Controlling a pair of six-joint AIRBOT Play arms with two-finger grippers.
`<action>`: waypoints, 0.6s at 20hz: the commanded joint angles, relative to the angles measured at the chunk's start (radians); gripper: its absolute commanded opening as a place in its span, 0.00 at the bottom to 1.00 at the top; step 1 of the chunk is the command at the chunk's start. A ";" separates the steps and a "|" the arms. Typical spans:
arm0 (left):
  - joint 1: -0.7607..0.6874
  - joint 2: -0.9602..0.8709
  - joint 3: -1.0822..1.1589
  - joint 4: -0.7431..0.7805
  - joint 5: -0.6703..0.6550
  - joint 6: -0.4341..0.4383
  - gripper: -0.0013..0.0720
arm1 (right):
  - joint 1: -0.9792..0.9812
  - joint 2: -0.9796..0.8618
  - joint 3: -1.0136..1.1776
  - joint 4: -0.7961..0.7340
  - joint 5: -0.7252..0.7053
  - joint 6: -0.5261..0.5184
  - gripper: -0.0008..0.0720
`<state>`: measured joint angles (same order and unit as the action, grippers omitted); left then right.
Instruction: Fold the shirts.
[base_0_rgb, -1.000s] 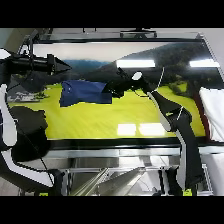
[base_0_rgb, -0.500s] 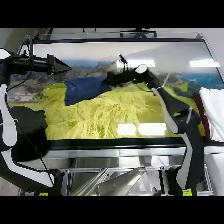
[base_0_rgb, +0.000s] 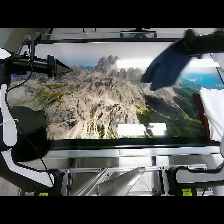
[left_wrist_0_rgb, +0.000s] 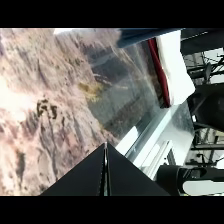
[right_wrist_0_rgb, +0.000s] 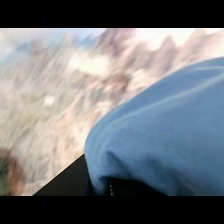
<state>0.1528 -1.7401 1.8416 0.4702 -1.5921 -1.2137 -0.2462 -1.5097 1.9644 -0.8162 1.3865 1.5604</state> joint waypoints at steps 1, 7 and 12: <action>-0.001 0.000 0.000 0.000 -0.006 -0.026 0.02 | -0.261 0.108 0.000 -0.029 0.038 -0.004 0.04; -0.001 0.000 0.000 0.000 0.021 -0.027 0.02 | -0.554 -0.003 0.004 0.094 -0.192 -0.156 0.04; -0.001 0.000 0.000 0.000 0.047 -0.026 0.02 | -0.644 -0.138 0.129 0.440 -0.262 -0.254 0.04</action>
<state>0.1524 -1.7401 1.8416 0.4702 -1.5589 -1.2385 -0.8299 -1.5913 2.0453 -0.5304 1.1675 1.3621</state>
